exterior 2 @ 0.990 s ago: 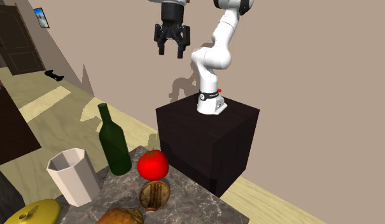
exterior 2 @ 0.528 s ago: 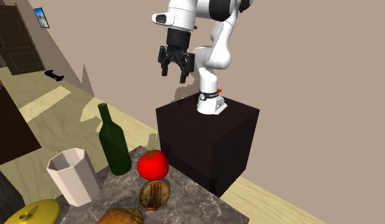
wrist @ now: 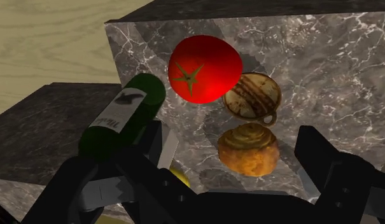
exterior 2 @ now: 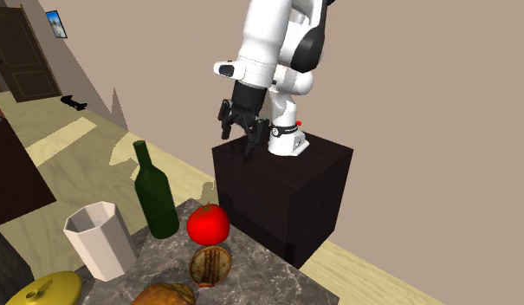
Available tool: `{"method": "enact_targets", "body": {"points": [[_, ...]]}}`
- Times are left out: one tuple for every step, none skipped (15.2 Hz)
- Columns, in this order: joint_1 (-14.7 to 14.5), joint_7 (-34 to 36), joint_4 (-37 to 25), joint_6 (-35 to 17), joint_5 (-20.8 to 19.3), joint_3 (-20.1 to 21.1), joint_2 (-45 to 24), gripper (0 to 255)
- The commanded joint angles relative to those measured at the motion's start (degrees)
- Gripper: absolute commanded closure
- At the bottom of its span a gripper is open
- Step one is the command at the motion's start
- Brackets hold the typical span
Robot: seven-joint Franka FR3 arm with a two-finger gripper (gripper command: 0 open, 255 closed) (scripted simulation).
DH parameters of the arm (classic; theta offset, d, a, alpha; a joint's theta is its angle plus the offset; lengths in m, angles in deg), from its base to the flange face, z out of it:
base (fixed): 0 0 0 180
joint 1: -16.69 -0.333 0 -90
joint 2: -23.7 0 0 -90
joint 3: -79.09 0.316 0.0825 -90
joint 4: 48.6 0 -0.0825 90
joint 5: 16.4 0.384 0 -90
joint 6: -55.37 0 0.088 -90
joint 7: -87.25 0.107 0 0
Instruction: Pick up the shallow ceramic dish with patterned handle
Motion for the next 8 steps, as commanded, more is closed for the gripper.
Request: {"method": "enact_targets", "body": {"points": [[3.1,6.9,-1.5,-3.1,-5.8,4.3,-5.4,0],[4.7,10.7,-2.5,-4.0,-9.4,6.3,-8.2,0],[6.2,14.8,-3.6,-4.7,-13.6,8.2,-11.3,0],[7.5,19.3,-4.9,-4.9,-18.4,9.7,-14.6,0],[8.2,24.0,-6.4,-4.6,-23.6,10.8,-18.2,0],[8.3,28.6,-8.1,-4.0,-28.8,11.2,-21.9,0],[7.6,32.9,-9.9,-3.1,-33.7,10.9,-25.5,0],[6.3,36.7,-11.8,-2.0,-38.1,10.1,-29.0,0]]}}
